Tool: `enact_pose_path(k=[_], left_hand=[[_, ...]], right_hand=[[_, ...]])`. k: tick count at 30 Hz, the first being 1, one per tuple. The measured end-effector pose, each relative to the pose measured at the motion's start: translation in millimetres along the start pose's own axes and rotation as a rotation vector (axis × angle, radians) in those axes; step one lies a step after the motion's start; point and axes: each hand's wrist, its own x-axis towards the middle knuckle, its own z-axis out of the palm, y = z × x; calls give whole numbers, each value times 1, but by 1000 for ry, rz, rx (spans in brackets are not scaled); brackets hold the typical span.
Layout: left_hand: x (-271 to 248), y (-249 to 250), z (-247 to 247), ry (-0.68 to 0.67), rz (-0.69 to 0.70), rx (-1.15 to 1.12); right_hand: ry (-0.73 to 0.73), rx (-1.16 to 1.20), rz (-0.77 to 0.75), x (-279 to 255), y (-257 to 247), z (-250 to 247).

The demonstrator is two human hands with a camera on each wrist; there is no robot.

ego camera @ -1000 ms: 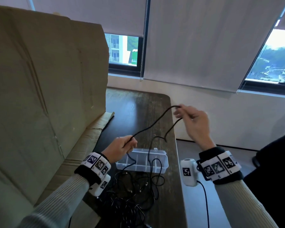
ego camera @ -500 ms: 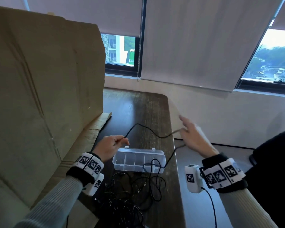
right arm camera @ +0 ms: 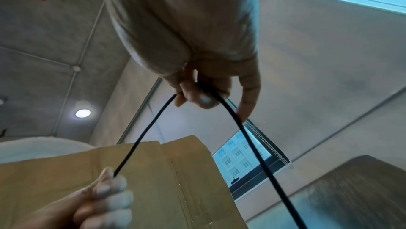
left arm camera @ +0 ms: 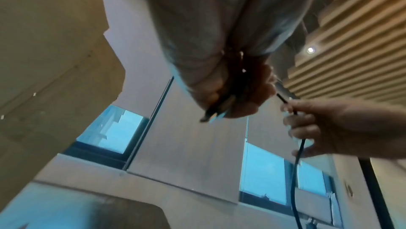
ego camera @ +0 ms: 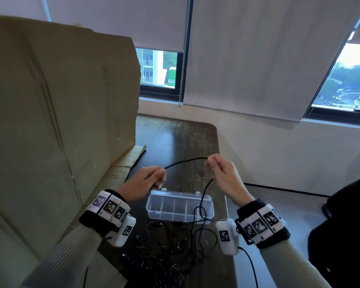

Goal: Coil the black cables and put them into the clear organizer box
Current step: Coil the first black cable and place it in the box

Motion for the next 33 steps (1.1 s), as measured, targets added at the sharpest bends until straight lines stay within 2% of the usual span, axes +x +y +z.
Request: enact_pose_path(k=[3, 5, 7, 10, 12, 14, 17, 19, 21, 23, 26, 28, 30, 33], left_hand=[[4, 5, 7, 134, -13, -514], [7, 12, 15, 162, -5, -731], [9, 22, 23, 141, 4, -866], [14, 33, 32, 161, -35, -1034], [17, 38, 33, 226, -59, -1087], [21, 38, 32, 348, -82, -1099], [25, 35, 25, 507, -63, -798], [27, 27, 24, 499, -32, -517], [24, 18, 23, 393, -8, -156], [19, 18, 23, 204, 20, 210], [12, 31, 31, -62, 108, 572], [14, 35, 36, -90, 101, 630], [15, 34, 36, -78, 103, 570], [13, 38, 37, -94, 57, 182]], right_hand=[[-47, 43, 42, -3, 10, 3], [-128, 21, 60, -10, 14, 14], [-213, 68, 116, -18, 13, 28], [-377, 237, 298, -27, 5, 43], [-462, 263, 357, -32, 0, 42], [-516, 238, 336, -35, -5, 36], [-585, 194, 293, -40, -16, 23], [-599, 172, 248, -42, -27, 13], [-544, 100, 100, -43, -39, 5], [-430, 55, -57, -42, -49, 1], [-216, 100, -123, -34, -50, 1], [-127, 162, -100, -29, -47, 2], [-84, 224, -50, -27, -43, 1], [-2, 293, 15, -25, -39, 1]])
